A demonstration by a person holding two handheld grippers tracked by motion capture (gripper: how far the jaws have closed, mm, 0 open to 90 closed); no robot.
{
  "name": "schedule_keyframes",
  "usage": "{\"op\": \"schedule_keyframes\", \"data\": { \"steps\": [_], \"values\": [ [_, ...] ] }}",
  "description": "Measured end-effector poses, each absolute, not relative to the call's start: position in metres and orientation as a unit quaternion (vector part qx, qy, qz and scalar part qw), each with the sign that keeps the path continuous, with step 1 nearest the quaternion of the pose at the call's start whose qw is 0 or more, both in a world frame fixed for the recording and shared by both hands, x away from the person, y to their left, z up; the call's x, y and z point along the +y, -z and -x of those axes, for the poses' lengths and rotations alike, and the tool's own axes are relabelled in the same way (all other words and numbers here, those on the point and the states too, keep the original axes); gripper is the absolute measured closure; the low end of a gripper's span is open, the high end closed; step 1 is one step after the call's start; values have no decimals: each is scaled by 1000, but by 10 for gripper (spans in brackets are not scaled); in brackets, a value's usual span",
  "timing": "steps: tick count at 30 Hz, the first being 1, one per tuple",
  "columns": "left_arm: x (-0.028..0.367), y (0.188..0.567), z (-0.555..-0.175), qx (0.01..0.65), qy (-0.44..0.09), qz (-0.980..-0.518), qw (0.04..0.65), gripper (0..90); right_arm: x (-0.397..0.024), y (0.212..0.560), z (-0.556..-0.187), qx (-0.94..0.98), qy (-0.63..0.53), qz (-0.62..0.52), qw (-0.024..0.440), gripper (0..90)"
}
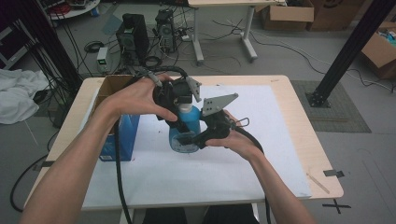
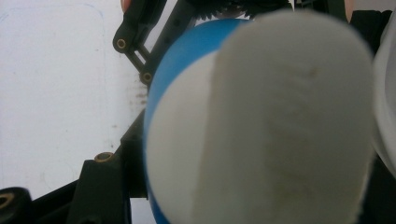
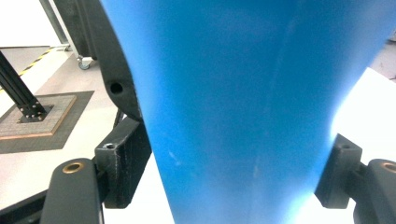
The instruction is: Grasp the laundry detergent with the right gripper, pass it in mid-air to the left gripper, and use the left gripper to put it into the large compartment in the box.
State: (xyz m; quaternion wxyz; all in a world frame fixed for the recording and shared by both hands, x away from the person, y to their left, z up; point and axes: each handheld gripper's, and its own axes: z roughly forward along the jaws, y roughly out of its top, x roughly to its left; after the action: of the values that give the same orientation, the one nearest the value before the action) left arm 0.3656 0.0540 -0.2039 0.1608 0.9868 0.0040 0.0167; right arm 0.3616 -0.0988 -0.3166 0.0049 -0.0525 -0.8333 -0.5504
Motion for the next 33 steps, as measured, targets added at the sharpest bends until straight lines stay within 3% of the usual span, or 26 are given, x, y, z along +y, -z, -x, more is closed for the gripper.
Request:
{"op": "schedule_keyframes", "data": {
  "steps": [6,11,19,33],
  "values": [
    [56,203,-366,6,-16,-987,159,390,-102,316,-362,-832,551,62,2,152],
    [61,200,-365,19,-16,-986,162,390,-110,315,-362,-833,548,69,15,147],
    [67,194,-365,35,-22,-986,163,389,-122,314,-361,-841,533,94,-6,146],
    [90,173,-377,165,-50,-977,123,390,-153,324,-357,-858,488,155,-35,147]
  ]
}}
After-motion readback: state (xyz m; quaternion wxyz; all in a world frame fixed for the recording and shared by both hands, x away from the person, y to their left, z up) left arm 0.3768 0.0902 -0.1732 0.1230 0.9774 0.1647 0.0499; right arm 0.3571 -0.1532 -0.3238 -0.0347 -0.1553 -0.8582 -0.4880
